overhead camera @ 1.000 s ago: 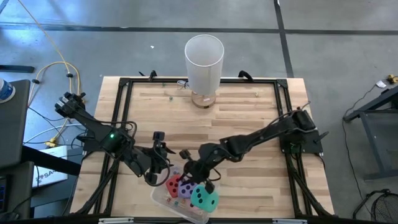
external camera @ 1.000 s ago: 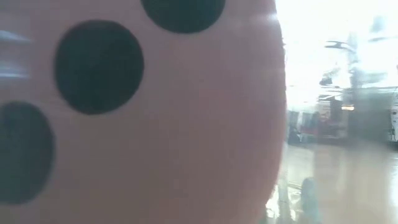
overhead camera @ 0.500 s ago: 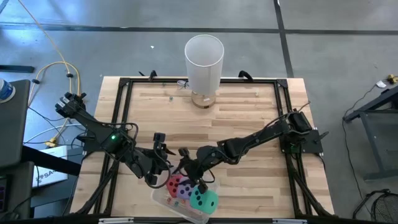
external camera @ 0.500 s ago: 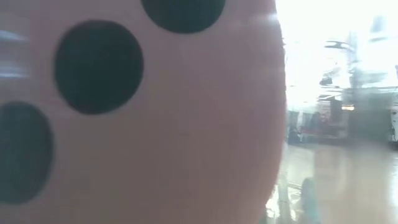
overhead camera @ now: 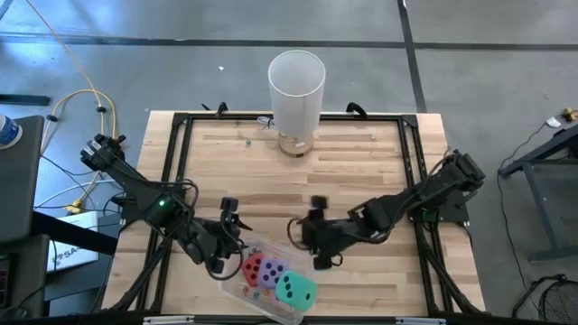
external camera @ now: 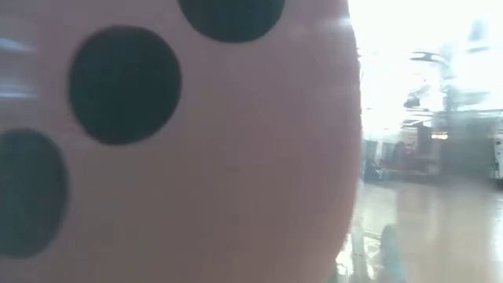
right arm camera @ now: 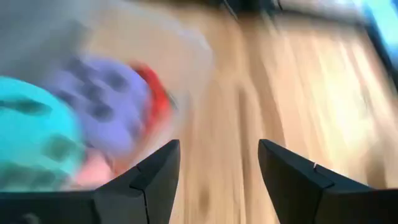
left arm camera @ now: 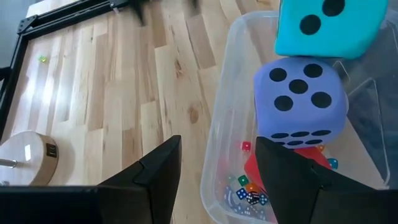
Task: Pick & Place Dice
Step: Put the small light green into the transparent bin
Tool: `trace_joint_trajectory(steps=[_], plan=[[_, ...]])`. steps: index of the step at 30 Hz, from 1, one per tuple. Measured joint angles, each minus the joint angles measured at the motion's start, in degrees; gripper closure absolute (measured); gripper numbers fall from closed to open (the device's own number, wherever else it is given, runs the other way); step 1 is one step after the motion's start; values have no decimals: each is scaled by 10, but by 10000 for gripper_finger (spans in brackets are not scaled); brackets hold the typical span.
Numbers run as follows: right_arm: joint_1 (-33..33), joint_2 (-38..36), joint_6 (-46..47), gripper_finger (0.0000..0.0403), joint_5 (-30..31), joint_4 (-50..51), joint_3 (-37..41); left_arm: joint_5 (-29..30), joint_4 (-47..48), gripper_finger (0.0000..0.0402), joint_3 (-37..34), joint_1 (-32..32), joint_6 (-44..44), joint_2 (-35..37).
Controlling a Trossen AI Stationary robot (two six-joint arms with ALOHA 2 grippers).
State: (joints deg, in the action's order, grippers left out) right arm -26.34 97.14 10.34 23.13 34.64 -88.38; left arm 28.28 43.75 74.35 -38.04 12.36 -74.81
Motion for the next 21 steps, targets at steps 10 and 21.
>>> trace_joint_trajectory(steps=[10, 21], plan=[[11, -8, 621, 196, 152, 393, 157, 0, 1, 204, -7, 3, -13, 0], [98, -7, 846, 196, 211, 251, 413, 1, 0, 204, -7, 27, -14, 0]])
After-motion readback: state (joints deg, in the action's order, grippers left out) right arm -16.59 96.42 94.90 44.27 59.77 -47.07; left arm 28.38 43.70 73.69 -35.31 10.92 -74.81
